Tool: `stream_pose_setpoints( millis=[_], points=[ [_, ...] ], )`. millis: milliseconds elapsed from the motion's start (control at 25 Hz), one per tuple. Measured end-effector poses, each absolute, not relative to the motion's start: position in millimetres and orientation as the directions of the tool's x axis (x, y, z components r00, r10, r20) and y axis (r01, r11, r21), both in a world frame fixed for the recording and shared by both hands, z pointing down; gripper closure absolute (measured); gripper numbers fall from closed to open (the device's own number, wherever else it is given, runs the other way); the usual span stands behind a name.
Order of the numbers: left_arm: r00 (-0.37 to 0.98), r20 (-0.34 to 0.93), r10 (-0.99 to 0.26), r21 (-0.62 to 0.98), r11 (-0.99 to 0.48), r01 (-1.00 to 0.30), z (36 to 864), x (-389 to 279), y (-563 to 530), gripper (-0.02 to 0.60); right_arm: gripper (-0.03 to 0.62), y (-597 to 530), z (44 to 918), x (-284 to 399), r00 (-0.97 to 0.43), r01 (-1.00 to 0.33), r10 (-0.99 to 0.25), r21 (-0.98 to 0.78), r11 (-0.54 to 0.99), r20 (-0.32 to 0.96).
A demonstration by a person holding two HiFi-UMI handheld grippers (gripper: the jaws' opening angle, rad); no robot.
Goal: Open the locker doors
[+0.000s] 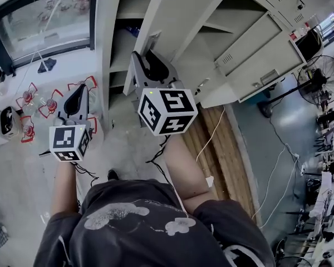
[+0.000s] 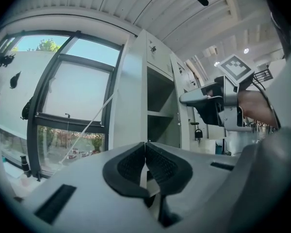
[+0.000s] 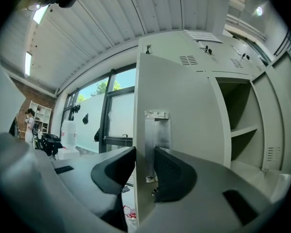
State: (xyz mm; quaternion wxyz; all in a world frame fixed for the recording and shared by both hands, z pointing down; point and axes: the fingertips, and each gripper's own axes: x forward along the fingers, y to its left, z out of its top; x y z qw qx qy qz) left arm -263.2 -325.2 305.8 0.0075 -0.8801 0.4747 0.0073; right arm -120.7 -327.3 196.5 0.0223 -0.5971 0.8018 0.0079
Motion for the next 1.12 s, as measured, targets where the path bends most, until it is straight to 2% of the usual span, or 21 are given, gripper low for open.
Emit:
stream_pose_setpoints(
  millis=[640, 1120],
  points=[
    [0.428, -0.008, -0.904, -0.03, -0.428, -0.903, 297, -196, -256, 0.572, 0.451, -268, 198, -65, -0.504, -0.863, -0.862, -0.016, 0.505, -0.05],
    [0.396, 0.003, -0.918, -0.049, -0.396, -0.917, 297, -151, -210, 0.572, 0.407, -233, 199, -8, -0.512, -0.858, -0.855, 0.001, 0.513, -0.082]
  ],
)
